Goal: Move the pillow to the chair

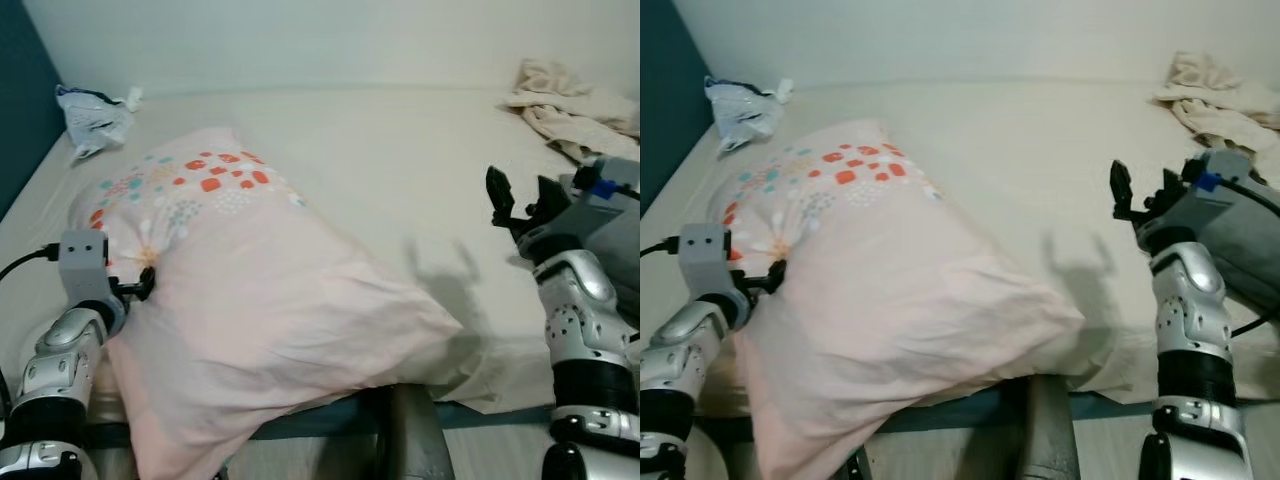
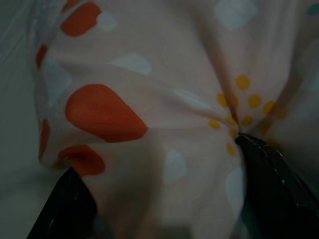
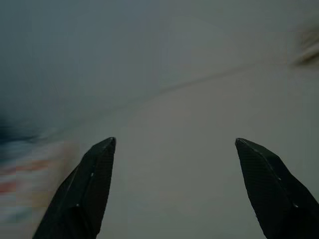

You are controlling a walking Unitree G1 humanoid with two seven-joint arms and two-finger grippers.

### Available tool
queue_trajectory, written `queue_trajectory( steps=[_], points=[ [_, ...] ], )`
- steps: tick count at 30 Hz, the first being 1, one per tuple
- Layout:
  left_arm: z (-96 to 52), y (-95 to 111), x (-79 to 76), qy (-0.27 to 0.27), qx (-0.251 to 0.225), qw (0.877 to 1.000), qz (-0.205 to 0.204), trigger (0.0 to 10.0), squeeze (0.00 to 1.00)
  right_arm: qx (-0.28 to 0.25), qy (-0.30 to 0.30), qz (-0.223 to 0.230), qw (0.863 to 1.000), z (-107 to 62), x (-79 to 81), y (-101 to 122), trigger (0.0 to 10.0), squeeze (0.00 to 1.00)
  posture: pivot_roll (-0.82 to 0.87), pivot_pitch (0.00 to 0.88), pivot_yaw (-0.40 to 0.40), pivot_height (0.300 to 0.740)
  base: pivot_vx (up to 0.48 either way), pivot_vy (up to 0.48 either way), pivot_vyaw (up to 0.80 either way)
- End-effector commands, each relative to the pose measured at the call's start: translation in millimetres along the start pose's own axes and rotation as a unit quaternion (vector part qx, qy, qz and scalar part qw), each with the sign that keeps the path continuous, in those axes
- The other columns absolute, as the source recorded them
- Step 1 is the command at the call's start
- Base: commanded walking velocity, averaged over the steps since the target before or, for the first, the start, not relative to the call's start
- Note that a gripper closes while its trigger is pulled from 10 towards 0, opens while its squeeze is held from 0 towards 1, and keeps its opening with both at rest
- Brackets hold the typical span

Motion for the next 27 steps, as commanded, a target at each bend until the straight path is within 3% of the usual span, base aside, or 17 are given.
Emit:
queue_trajectory(
  steps=[1,3,4,6,8,9,11,13,16,18,20,21,22,23,24,27],
  points=[
    [-1.9,6,18.1,0.029,-0.010,0.999,0.016,10.0,0.00,0.007,0.132,0.100,0.986,-2.7,35.8,-2,10.0,0.00,0.01,0.142,-0.024,0.513,0.000,0.000,0.00],
    [-1.7,17,24.0,0.021,-0.033,0.999,0.019,10.0,0.00,0.042,0.273,0.159,0.948,-16.5,75.0,-12,10.0,0.00,0.01,0.142,-0.024,0.513,0.000,0.000,0.00],
    [-1.9,20,22.9,-0.001,-0.035,0.999,0.012,10.0,0.00,0.075,0.320,0.156,0.931,-25.3,88.0,-21,10.0,0.00,0.02,0.138,-0.025,0.513,0.000,0.000,0.00],
    [-3.3,24,17.4,-0.054,-0.038,0.998,0.001,10.0,0.00,0.133,0.371,0.120,0.911,-39.3,102.4,-42,10.0,0.00,0.02,0.136,-0.025,0.513,0.000,0.000,0.00],
    [-4.0,25,15.8,-0.069,-0.038,0.997,0.000,10.0,0.00,0.151,0.382,0.111,0.905,-43.6,105.6,-48,10.0,0.00,0.02,0.136,-0.025,0.513,0.000,0.000,0.00],
    [-5.4,25,14.4,-0.086,-0.036,0.996,-0.010,10.0,1.00,0.168,0.400,0.111,0.894,-50.1,111.5,-55,10.0,0.00,0.02,0.135,-0.022,0.513,0.000,0.000,0.00],
    [-7.0,24,14.3,-0.096,-0.029,0.995,-0.017,10.0,1.00,0.190,0.416,0.124,0.881,-58.2,121.3,-63,10.0,0.00,0.02,0.135,-0.022,0.513,0.000,0.000,0.00],
    [-7.8,19,14.1,-0.092,-0.021,0.995,-0.021,10.0,1.00,0.227,0.408,0.117,0.876,-62.7,128.7,-80,10.0,0.00,0.02,0.136,-0.020,0.513,0.000,0.000,0.00],
    [-8.2,12,15.5,-0.082,-0.007,0.997,-0.011,10.0,1.00,0.296,0.381,0.090,0.871,-71.4,127.4,-106,10.0,0.00,0.02,0.139,-0.020,0.513,0.000,0.000,0.00],
    [-8.2,11,16.7,-0.078,-0.004,0.997,-0.008,10.0,1.00,0.310,0.376,0.088,0.869,-73.8,126.9,-110,10.0,0.00,0.02,0.139,-0.020,0.513,0.000,0.000,0.00],
    [-7.9,11,33.8,-0.026,0.007,1.000,-0.015,10.0,0.98,0.322,0.373,0.094,0.865,-78.1,126.1,-115,10.0,0.00,0.02,0.145,-0.021,0.513,0.000,0.000,0.00],
    [-7.9,11,33.8,-0.026,0.007,1.000,-0.015,10.0,0.98,0.322,0.373,0.094,0.865,-78.1,126.1,-115,10.0,0.00,0.02,0.145,-0.021,0.513,0.000,0.000,0.00],
    [-8.6,14,45.6,0.008,0.006,1.000,-0.026,10.0,0.00,0.323,0.375,0.096,0.864,-79.7,126.1,-115,10.0,0.00,0.02,0.145,-0.021,0.513,0.000,0.000,0.00],
    [-10.8,20,61.0,0.047,-0.003,0.998,-0.041,10.0,0.00,0.324,0.376,0.101,0.862,-81.5,125.5,-115,10.0,0.00,0.02,0.147,-0.021,0.513,0.000,0.000,0.00],
    [-10.8,20,61.0,0.047,-0.003,0.998,-0.041,10.0,0.00,0.324,0.376,0.101,0.862,-81.5,125.5,-115,10.0,0.00,0.02,0.147,-0.021,0.513,0.000,0.000,0.00],
    [-19.0,32,86.8,0.089,-0.020,0.995,-0.039,10.0,0.00,0.332,0.371,0.098,0.862,-85.3,120.7,-116,10.0,0.00,0.02,0.147,-0.022,0.513,0.000,0.000,0.00]
  ],
)
Point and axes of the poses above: a point about 5 cm out from each wrist's last joint towards the gripper, its own z axis pointing out of the wrist towards the gripper, its own y axis along the axis of the wrist's last joint, x = y × z, the point moved 1 cm from there along z, pointing out of the wrist towards the gripper, and after that the axes turned 6 degrees about -z, right-handed, at the moved point
